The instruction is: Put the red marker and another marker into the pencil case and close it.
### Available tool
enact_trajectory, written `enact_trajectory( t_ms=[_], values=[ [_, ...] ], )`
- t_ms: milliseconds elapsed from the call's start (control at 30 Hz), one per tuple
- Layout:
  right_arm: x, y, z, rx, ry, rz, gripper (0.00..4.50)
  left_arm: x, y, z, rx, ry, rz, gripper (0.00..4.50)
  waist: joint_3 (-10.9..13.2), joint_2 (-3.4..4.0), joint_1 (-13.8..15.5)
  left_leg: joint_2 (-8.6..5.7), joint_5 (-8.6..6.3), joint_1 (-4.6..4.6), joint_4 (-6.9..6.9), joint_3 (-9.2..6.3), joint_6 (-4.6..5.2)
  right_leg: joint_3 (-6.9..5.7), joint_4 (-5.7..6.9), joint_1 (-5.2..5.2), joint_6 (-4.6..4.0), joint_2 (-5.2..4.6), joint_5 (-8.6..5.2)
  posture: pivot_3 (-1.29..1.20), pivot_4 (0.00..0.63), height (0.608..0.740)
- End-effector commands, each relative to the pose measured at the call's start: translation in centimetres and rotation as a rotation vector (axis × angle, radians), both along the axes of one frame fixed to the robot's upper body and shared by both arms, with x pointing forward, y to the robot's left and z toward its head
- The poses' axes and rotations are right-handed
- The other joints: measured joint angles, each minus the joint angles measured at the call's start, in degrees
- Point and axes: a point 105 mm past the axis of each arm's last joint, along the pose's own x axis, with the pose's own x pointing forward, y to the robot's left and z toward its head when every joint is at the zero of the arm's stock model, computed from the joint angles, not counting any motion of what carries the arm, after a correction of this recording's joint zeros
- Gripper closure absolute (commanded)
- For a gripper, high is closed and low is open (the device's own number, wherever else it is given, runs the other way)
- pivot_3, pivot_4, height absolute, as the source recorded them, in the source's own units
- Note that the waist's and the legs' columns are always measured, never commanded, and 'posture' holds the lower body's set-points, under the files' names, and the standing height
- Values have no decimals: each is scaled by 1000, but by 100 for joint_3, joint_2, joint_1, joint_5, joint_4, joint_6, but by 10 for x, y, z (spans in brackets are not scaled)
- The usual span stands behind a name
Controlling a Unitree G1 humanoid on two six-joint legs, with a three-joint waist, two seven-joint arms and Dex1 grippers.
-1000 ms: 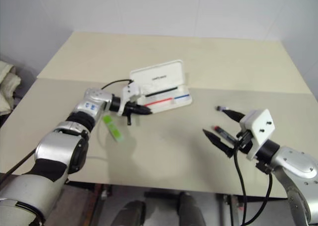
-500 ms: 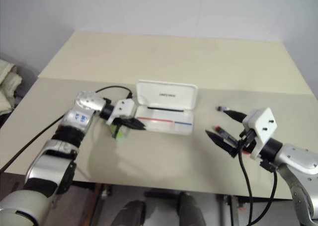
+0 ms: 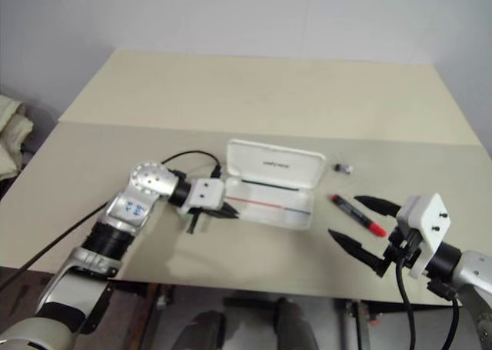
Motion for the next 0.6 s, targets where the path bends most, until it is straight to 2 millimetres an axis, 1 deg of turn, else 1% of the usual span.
enact_trajectory(
  t_ms=[33, 133, 300, 467, 600],
  values=[
    [0, 1, 11, -27, -60, 1, 0, -7, -6, 2, -26, -31, -25, 4477, 0, 0, 6, 0, 1, 0, 0, 0, 1, 0, 0, 0, 0, 0, 0, 0, 150, 740],
    [1, 0, 11, -31, -62, -4, 0, -11, -7, 1, -34, -13, -24, 4477, 0, 0, 8, 0, 1, 0, 1, 1, 1, 2, -2, 1, 0, 0, 0, 0, 150, 740],
    [1, -1, 11, -37, -64, -4, 0, -23, -11, 3, -74, 71, -4, 4477, 0, 0, 7, 0, 1, -1, -5, 2, 1, 3, -9, 1, 0, -1, 0, 0, 150, 740],
    [3, 0, 9, -41, -63, -4, 0, -37, -6, 5, -77, 121, -3, 4477, 0, 0, -4, 1, 1, 0, -8, 4, 1, 5, -8, 0, 0, 0, 0, 0, 150, 740],
    [4, 3, 8, -38, -63, 1, 0, -41, 1, 0, -49, 131, 9, 4477, 0, 0, -4, 2, 2, 1, -3, 5, 2, 6, -7, 1, -2, 2, -1, 0, 150, 740]
  ],
)
